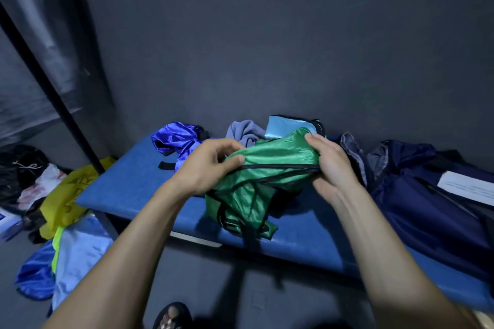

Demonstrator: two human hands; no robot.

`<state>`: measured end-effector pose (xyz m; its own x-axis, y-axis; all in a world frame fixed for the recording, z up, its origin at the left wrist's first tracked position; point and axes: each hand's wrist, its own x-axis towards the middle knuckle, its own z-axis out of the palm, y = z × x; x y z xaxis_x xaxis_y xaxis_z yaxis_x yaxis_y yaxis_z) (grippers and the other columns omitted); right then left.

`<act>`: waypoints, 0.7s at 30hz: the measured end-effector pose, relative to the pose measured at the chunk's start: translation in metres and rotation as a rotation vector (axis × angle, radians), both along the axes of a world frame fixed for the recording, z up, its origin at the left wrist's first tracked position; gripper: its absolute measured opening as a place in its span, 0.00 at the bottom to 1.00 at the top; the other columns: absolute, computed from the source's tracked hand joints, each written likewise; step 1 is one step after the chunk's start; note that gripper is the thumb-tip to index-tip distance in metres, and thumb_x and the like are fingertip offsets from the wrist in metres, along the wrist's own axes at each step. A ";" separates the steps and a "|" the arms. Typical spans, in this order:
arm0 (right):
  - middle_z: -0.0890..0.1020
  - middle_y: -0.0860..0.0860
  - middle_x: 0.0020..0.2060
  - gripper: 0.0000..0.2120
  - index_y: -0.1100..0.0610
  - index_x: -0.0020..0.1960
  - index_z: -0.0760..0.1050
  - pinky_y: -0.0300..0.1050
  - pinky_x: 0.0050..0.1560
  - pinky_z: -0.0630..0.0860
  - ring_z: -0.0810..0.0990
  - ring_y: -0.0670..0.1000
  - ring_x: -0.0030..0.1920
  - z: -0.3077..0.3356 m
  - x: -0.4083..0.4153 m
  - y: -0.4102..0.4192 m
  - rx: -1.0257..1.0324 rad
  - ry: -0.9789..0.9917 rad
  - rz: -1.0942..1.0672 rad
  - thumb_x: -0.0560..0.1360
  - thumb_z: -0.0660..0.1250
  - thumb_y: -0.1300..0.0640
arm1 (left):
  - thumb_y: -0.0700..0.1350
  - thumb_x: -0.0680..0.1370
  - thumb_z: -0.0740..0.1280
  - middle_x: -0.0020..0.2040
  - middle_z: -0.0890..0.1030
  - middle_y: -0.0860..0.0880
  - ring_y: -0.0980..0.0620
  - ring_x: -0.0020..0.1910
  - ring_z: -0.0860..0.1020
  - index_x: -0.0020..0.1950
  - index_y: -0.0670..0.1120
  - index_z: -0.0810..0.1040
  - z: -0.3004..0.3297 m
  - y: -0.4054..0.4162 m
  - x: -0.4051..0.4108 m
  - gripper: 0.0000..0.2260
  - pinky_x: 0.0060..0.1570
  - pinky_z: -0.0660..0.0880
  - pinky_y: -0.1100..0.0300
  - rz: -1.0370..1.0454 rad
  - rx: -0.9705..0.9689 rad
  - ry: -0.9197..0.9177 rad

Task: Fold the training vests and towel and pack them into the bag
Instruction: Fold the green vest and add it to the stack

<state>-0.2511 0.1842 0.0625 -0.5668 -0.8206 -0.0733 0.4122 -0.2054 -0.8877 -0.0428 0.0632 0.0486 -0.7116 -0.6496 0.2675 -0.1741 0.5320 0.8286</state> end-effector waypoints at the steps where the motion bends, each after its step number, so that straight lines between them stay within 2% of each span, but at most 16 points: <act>1: 0.84 0.58 0.43 0.07 0.61 0.51 0.82 0.45 0.43 0.81 0.83 0.54 0.41 -0.001 -0.001 0.001 0.033 0.001 0.005 0.81 0.65 0.63 | 0.48 0.79 0.71 0.47 0.86 0.49 0.52 0.46 0.81 0.51 0.49 0.83 0.000 -0.002 0.001 0.05 0.55 0.78 0.44 0.053 -0.028 0.016; 3: 0.85 0.59 0.43 0.07 0.63 0.51 0.82 0.45 0.42 0.82 0.84 0.53 0.39 -0.002 0.000 0.003 0.069 -0.009 0.032 0.81 0.65 0.64 | 0.50 0.81 0.68 0.49 0.84 0.54 0.50 0.51 0.81 0.53 0.51 0.82 -0.002 -0.006 0.002 0.06 0.57 0.76 0.45 0.219 -0.215 -0.017; 5: 0.85 0.59 0.45 0.07 0.64 0.55 0.81 0.44 0.41 0.83 0.84 0.52 0.40 -0.001 0.003 0.004 0.068 -0.033 0.034 0.81 0.66 0.64 | 0.55 0.79 0.66 0.53 0.79 0.58 0.49 0.55 0.77 0.59 0.54 0.80 0.000 -0.002 0.003 0.11 0.61 0.74 0.50 0.316 -0.438 -0.052; 6: 0.85 0.59 0.45 0.09 0.64 0.59 0.80 0.43 0.39 0.83 0.84 0.52 0.39 0.000 0.006 0.004 0.057 -0.046 0.030 0.80 0.67 0.64 | 0.56 0.78 0.67 0.55 0.78 0.58 0.51 0.56 0.76 0.62 0.54 0.80 0.001 0.003 0.002 0.14 0.61 0.73 0.54 0.276 -0.434 -0.026; 8: 0.86 0.55 0.41 0.11 0.63 0.63 0.78 0.40 0.31 0.81 0.84 0.49 0.35 0.003 0.011 0.004 0.030 -0.078 0.038 0.80 0.67 0.65 | 0.57 0.74 0.75 0.57 0.79 0.58 0.57 0.56 0.77 0.64 0.54 0.78 0.004 0.020 -0.002 0.20 0.59 0.72 0.64 0.063 -0.278 0.012; 10: 0.84 0.53 0.34 0.11 0.61 0.63 0.77 0.37 0.24 0.76 0.81 0.47 0.28 0.007 0.017 0.005 0.023 -0.090 0.078 0.81 0.66 0.65 | 0.55 0.70 0.80 0.57 0.78 0.60 0.59 0.56 0.77 0.64 0.54 0.75 0.002 0.040 -0.012 0.26 0.58 0.73 0.64 -0.055 -0.260 -0.035; 12: 0.80 0.53 0.34 0.12 0.62 0.64 0.77 0.36 0.22 0.73 0.78 0.46 0.27 0.007 0.021 0.004 0.031 -0.055 0.124 0.81 0.66 0.64 | 0.56 0.70 0.77 0.54 0.78 0.60 0.59 0.54 0.77 0.62 0.54 0.73 -0.005 0.049 -0.022 0.24 0.55 0.76 0.56 -0.013 -0.360 -0.056; 14: 0.79 0.53 0.35 0.12 0.62 0.64 0.77 0.36 0.24 0.73 0.77 0.46 0.29 0.005 0.022 0.002 0.036 -0.031 0.137 0.81 0.65 0.64 | 0.55 0.71 0.71 0.51 0.78 0.60 0.57 0.50 0.77 0.59 0.54 0.73 -0.006 0.049 -0.027 0.18 0.51 0.77 0.50 0.049 -0.421 -0.052; 17: 0.83 0.53 0.36 0.08 0.61 0.59 0.79 0.40 0.31 0.80 0.81 0.48 0.33 0.006 0.019 0.003 -0.005 -0.080 0.116 0.81 0.65 0.65 | 0.47 0.74 0.68 0.46 0.81 0.59 0.56 0.46 0.79 0.55 0.52 0.78 -0.005 0.045 -0.030 0.11 0.48 0.78 0.51 0.104 -0.418 0.005; 19: 0.84 0.54 0.37 0.08 0.62 0.59 0.79 0.40 0.34 0.81 0.82 0.49 0.33 0.008 0.018 0.006 -0.026 -0.093 0.109 0.81 0.65 0.65 | 0.43 0.77 0.68 0.41 0.82 0.59 0.57 0.39 0.78 0.53 0.51 0.82 -0.002 0.042 -0.029 0.07 0.45 0.77 0.54 0.097 -0.361 0.040; 21: 0.84 0.56 0.38 0.08 0.62 0.58 0.80 0.41 0.35 0.80 0.82 0.50 0.34 0.008 0.014 0.006 0.012 -0.042 0.066 0.81 0.67 0.61 | 0.44 0.80 0.68 0.37 0.80 0.61 0.57 0.35 0.75 0.52 0.52 0.84 0.004 0.037 -0.025 0.06 0.41 0.75 0.57 0.105 -0.318 0.057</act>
